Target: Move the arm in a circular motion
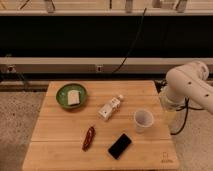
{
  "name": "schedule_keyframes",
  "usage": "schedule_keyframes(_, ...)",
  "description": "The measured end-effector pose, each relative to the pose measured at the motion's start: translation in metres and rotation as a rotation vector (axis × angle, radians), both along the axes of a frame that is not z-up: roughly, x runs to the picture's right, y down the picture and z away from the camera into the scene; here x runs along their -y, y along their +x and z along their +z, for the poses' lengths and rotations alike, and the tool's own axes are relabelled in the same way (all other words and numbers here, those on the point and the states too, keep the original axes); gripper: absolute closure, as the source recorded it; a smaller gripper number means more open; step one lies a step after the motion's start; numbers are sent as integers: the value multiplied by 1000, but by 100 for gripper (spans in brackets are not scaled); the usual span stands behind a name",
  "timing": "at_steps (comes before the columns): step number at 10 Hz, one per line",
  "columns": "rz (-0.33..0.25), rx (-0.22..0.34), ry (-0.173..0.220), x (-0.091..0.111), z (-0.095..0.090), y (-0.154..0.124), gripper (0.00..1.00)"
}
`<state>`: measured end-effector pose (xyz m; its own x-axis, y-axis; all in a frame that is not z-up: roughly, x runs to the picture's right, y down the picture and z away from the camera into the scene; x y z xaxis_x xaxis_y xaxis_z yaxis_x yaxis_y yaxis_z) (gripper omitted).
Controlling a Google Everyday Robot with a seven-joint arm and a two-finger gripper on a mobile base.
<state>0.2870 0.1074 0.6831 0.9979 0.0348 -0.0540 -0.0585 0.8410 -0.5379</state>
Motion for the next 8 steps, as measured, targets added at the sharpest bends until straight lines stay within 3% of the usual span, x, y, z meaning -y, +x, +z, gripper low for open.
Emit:
schedule_keyframes(4,-1,0,2,3,2,-1,20)
schedule_keyframes(8,-45,5,-4,44,33,-23,20)
